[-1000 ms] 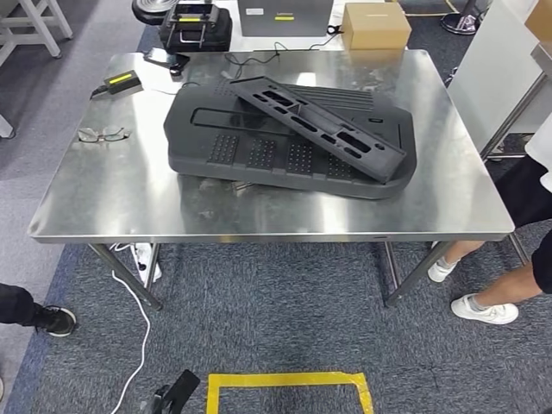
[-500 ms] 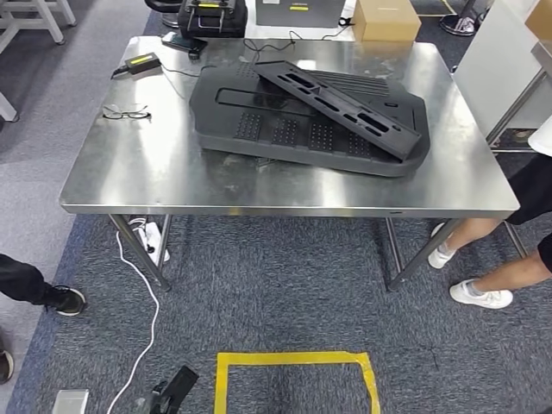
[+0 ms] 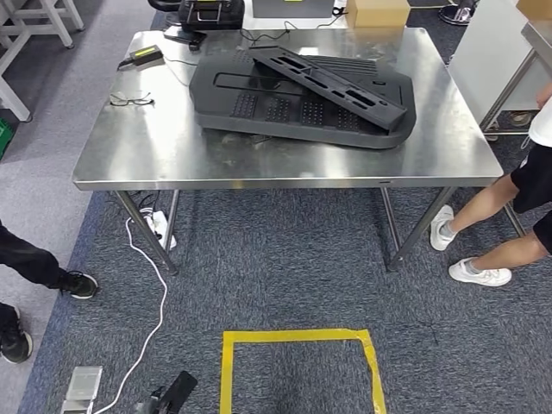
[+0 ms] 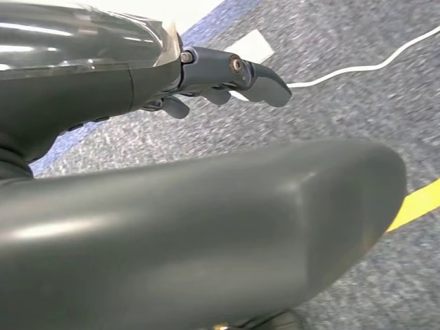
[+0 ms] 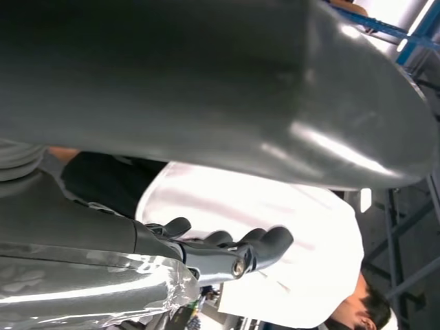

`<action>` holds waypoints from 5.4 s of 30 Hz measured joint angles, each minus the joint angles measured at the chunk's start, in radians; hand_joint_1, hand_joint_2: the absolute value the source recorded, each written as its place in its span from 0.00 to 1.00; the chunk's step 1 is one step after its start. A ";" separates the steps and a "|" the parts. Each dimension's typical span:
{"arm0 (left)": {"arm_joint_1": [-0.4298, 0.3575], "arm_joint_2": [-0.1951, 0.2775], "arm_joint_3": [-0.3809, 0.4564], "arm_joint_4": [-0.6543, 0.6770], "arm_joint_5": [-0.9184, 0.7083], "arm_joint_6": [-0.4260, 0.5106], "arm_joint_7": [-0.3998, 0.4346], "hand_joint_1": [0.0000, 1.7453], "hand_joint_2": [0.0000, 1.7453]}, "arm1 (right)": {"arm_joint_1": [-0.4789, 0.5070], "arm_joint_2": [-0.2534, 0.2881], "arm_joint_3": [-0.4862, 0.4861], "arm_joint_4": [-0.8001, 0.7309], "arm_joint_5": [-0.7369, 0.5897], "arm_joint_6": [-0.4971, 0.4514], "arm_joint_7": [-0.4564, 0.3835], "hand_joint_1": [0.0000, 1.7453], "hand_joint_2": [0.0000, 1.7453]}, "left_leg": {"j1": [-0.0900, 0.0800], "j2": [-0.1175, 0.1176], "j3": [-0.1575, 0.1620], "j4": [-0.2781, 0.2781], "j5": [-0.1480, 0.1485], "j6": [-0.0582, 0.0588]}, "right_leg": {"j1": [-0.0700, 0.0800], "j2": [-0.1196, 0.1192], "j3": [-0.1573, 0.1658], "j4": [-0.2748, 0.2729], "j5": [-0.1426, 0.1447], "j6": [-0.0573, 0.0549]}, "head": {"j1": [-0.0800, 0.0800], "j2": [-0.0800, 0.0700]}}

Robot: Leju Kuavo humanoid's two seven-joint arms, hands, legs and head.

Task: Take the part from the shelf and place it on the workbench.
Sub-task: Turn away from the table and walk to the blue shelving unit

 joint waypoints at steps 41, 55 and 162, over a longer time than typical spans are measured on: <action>-0.001 -0.008 0.005 0.000 -0.005 0.002 0.010 0.00 0.00 | 0.065 0.079 -0.091 -0.041 -0.014 0.073 -0.070 0.00 0.00 | 0.002 0.009 0.159 -0.296 0.045 0.053 | -0.003 0.008 -0.104 0.163 -0.088 0.052 | 0.002 0.000; 0.001 -0.007 0.027 0.000 0.019 0.000 -0.003 0.00 0.00 | 0.060 0.085 -0.093 -0.048 -0.003 0.083 -0.069 0.00 0.00 | -0.002 0.004 0.010 -0.231 0.085 0.015 | -0.005 0.008 0.112 -0.038 -0.040 0.005 | -0.002 0.000; 0.010 -0.014 0.099 0.000 0.052 0.016 -0.008 0.00 0.00 | 0.088 0.255 -0.323 -0.013 -0.001 0.135 -0.141 0.00 1.00 | 0.002 0.013 0.070 -0.274 0.100 0.037 | -0.026 -0.042 0.031 0.064 -0.083 0.067 | -0.015 0.000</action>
